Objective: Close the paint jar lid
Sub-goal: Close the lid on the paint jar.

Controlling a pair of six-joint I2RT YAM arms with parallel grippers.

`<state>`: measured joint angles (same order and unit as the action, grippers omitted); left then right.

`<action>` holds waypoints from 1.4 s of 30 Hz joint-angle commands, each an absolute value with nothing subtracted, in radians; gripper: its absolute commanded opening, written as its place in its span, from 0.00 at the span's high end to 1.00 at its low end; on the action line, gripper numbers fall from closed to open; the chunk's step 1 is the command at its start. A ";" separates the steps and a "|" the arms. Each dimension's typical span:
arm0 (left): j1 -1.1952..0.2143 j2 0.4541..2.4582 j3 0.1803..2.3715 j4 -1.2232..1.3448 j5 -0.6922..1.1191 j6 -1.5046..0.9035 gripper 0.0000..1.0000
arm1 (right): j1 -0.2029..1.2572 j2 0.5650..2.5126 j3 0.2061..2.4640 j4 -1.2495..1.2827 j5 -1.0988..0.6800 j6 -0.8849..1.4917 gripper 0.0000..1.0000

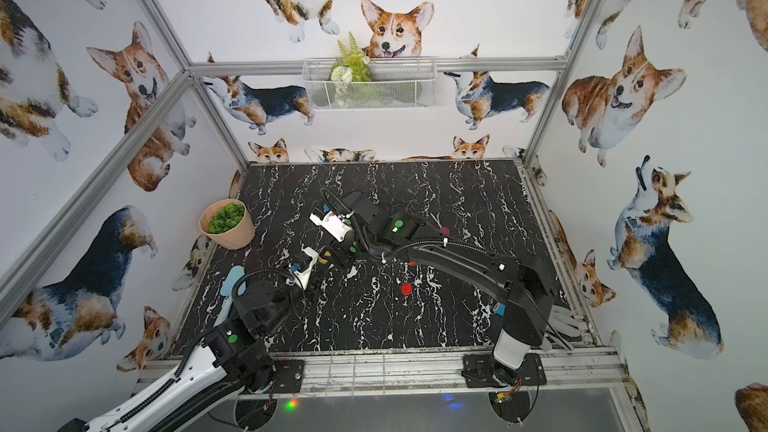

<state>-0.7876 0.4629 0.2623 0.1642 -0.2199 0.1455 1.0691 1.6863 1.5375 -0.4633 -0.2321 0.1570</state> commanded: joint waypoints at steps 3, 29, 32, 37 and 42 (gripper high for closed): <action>-0.789 0.501 0.280 0.431 -0.283 0.144 0.70 | 1.081 1.712 1.522 -0.452 -0.094 0.335 0.65; -0.789 0.451 0.246 0.294 -0.318 0.116 0.70 | 1.107 1.573 1.357 -0.279 -0.094 0.252 0.12; -0.789 0.458 0.246 0.283 -0.314 0.109 0.70 | 1.105 1.531 1.328 -0.260 -0.170 0.198 0.11; -0.789 0.461 0.259 0.252 -0.281 0.103 0.70 | 1.103 1.487 1.335 -0.331 -0.264 0.088 0.12; -0.789 0.445 0.279 0.197 -0.221 0.087 0.69 | 1.065 1.428 1.315 -0.369 -0.259 -0.003 0.26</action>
